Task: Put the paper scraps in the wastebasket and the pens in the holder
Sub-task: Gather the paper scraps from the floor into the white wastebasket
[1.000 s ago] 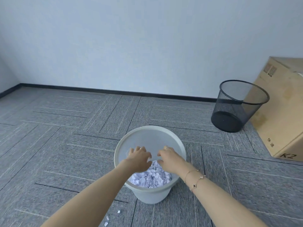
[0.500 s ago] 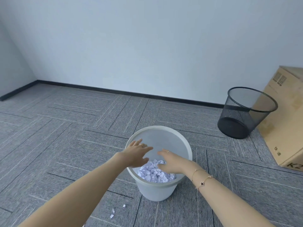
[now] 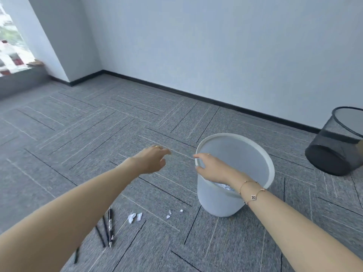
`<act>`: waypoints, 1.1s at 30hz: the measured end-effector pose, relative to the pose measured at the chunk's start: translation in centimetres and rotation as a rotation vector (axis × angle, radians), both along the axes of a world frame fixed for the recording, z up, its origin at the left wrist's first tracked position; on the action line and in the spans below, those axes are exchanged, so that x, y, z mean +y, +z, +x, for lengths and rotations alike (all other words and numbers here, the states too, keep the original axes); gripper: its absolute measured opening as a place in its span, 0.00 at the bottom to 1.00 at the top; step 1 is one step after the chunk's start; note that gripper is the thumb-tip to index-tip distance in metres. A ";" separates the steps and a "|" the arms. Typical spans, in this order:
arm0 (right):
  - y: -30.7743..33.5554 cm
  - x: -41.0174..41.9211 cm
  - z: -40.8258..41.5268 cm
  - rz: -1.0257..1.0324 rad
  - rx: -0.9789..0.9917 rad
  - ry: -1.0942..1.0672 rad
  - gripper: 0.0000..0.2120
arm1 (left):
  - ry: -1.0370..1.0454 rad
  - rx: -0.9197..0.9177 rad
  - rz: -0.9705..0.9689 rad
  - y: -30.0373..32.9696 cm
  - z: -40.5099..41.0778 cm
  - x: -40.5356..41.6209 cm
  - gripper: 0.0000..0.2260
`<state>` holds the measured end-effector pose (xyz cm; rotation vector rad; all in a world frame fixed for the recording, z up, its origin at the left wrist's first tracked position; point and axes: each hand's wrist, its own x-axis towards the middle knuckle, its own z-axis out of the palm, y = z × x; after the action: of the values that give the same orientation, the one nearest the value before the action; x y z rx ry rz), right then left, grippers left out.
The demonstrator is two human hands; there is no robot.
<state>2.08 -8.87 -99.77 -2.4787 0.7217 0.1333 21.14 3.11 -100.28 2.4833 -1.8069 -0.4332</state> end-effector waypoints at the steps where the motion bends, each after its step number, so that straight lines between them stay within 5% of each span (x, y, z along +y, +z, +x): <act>1: -0.2 0.8 0.6 -0.003 -0.021 0.024 0.22 | 0.021 -0.003 0.000 -0.6 0.5 1.2 0.18; 8: -3.7 6.2 4.0 0.047 -0.162 0.109 0.21 | 0.198 0.074 -0.024 -5.7 2.9 9.1 0.27; 14: -9.6 8.6 6.0 0.066 -0.065 0.169 0.19 | 0.328 0.189 -0.012 -11.7 4.2 14.6 0.31; 27: -19.7 10.1 6.6 0.064 0.173 0.239 0.16 | 0.282 0.180 0.215 -23.4 3.5 19.7 0.16; 33: -20.8 10.8 6.9 0.021 0.177 0.293 0.16 | 0.211 0.041 0.294 -25.2 4.1 20.6 0.12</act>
<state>8.94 1.90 -120.57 -2.5614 0.4182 0.4708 25.20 23.67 -125.50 2.7936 -1.5401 -0.7788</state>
